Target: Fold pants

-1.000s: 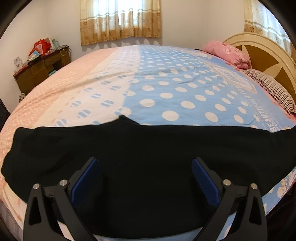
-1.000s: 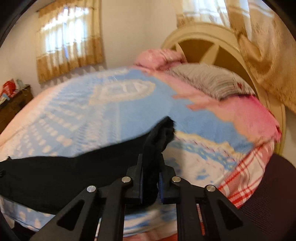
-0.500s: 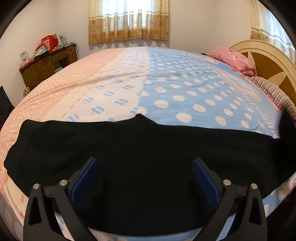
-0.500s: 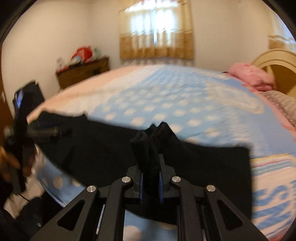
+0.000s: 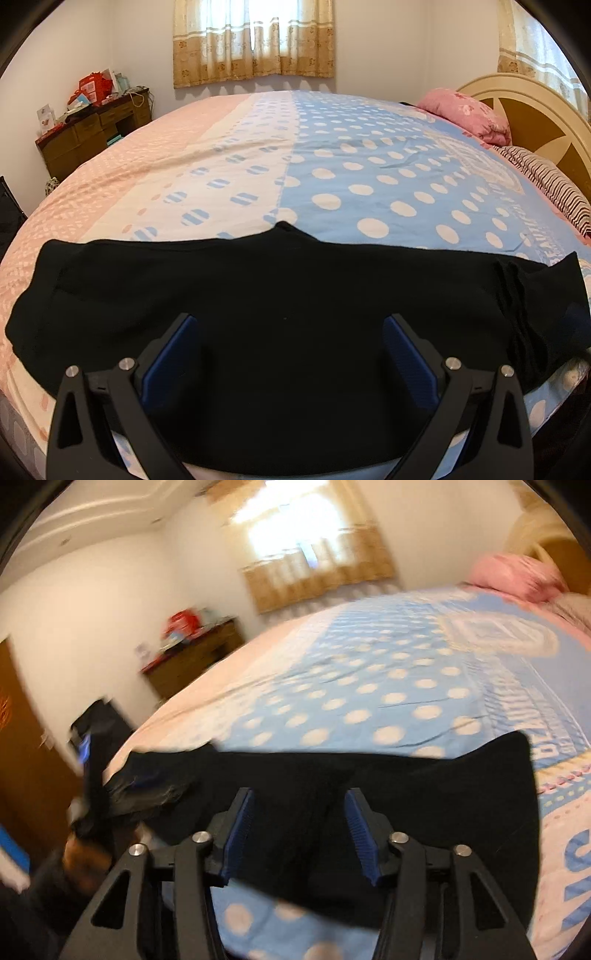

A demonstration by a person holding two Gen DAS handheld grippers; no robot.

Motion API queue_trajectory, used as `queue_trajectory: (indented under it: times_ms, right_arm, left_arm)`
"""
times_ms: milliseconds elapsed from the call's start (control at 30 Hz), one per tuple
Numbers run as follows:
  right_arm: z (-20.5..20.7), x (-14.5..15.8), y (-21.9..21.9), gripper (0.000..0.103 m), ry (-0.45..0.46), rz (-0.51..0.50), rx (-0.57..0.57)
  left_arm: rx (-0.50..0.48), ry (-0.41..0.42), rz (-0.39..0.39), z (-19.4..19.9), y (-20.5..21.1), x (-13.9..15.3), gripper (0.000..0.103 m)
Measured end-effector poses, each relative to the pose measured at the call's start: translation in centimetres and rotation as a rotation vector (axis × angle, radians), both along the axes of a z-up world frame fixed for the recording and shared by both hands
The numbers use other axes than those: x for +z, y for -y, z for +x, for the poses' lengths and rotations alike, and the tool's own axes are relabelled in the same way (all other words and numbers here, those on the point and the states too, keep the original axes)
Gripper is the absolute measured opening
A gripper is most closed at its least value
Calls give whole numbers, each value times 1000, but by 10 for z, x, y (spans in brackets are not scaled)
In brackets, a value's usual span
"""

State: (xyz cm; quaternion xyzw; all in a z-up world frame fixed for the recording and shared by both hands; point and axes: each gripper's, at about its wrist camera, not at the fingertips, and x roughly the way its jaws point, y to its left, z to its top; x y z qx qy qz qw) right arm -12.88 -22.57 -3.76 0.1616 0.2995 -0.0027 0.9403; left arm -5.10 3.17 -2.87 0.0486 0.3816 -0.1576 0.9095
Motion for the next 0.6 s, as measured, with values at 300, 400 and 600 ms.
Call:
queue_trajectory:
  times_ms: [300, 400, 600]
  right_arm:
    - [64, -49, -12, 13, -43, -24, -47]
    - [65, -48, -10, 13, -55, -11, -49]
    - [34, -12, -17, 13, 34, 82, -31]
  left_arm:
    - [-13, -8, 19, -4, 2, -5, 102]
    - [10, -9, 33, -6, -11, -8, 102]
    - [148, 67, 29, -8, -61, 1, 102]
